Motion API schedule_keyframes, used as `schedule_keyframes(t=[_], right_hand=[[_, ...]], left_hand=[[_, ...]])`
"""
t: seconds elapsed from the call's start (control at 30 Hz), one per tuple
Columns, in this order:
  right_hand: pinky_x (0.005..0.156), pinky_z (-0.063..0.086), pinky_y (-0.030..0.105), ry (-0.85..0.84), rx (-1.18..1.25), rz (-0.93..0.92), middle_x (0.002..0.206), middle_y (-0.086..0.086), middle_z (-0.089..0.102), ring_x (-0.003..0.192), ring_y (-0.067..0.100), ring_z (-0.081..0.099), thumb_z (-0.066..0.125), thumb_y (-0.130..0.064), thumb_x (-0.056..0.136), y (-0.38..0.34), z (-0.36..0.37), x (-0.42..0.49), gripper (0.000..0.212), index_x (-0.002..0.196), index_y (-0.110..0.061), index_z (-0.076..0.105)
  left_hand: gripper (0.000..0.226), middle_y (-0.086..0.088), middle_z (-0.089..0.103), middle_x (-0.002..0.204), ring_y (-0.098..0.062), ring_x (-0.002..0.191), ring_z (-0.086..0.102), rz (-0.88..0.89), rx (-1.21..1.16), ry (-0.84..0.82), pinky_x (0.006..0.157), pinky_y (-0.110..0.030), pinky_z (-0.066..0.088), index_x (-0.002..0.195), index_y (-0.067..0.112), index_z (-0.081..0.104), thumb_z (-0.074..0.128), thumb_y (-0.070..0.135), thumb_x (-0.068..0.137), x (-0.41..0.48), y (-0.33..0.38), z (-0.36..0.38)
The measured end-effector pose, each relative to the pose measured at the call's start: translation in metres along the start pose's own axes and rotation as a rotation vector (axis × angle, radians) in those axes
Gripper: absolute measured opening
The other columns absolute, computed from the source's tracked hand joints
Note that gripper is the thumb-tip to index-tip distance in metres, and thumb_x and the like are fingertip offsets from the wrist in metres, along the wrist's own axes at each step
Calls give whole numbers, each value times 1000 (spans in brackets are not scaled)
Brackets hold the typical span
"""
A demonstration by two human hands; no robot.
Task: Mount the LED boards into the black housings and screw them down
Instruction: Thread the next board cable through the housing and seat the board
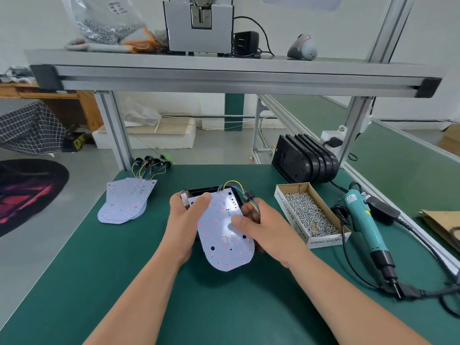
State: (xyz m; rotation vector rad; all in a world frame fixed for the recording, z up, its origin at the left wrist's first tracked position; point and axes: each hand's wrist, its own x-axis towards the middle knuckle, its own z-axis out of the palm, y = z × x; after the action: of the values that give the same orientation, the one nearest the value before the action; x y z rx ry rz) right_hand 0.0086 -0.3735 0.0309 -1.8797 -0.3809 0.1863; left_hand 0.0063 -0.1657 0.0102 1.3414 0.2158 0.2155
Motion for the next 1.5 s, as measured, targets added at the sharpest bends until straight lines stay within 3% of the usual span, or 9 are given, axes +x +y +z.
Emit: schedule_keyframes(t=[0.1,0.27,0.43,0.57,0.7,0.93,1.13,1.3,1.5], right_hand=[[69,50,36,184,-325,-34,88,-9,64,77,8,62,69,-69,85,1,0,2,54,113,-29,47],[90,46,25,370,-213,-165,120,-20,50,103,4,54,80,-54,85,8,-1,2,54,125,-36,47],[93,39,18,188,-297,-127,124,-11,51,111,-8,51,69,-52,97,8,-2,5,20,95,-33,66],[75,42,33,0,106,19,89,0,67,79,13,58,63,-58,94,7,2,2,46,92,-14,74],[84,56,39,33,535,108,111,14,78,94,26,72,75,-43,94,6,4,2,38,102,-7,78],[112,45,57,198,660,114,132,22,69,115,31,68,70,-50,89,3,-2,9,58,123,-2,67],[75,62,33,249,738,62,122,11,77,104,23,77,63,-44,98,2,-10,13,28,108,-24,81],[88,62,36,293,748,66,128,8,75,118,26,72,58,-43,105,7,-17,15,35,126,-20,74],[96,57,39,321,666,55,129,4,75,119,23,72,51,-41,109,9,-19,20,37,133,-18,68]], left_hand=[[67,4,66,105,-19,95,66,-11,-15,-1,87,-47,57,120,23,50,78,60,72,0,-5,0],[54,7,57,92,-19,80,53,-3,12,2,61,-31,43,110,28,49,68,68,79,1,-9,4],[56,9,58,92,-17,81,56,5,21,31,63,-35,48,112,29,49,66,70,79,1,-9,6],[60,14,59,88,-13,81,58,35,27,43,63,-30,54,111,28,50,65,78,80,-1,-7,10],[102,-8,69,132,-32,123,66,0,-22,4,108,-56,50,128,19,62,46,103,73,-7,0,12],[82,-9,67,93,-22,79,56,4,-89,3,72,-39,39,87,31,65,37,107,70,-13,8,17],[64,-6,54,66,-18,51,42,-81,5,10,47,-29,26,82,22,59,29,75,103,-9,14,12],[11,1,52,67,-13,52,32,5,185,-27,42,-21,23,79,29,59,52,33,87,-7,10,5],[22,13,61,64,-16,54,43,116,621,63,49,-27,36,89,39,57,47,23,78,0,11,-9]])
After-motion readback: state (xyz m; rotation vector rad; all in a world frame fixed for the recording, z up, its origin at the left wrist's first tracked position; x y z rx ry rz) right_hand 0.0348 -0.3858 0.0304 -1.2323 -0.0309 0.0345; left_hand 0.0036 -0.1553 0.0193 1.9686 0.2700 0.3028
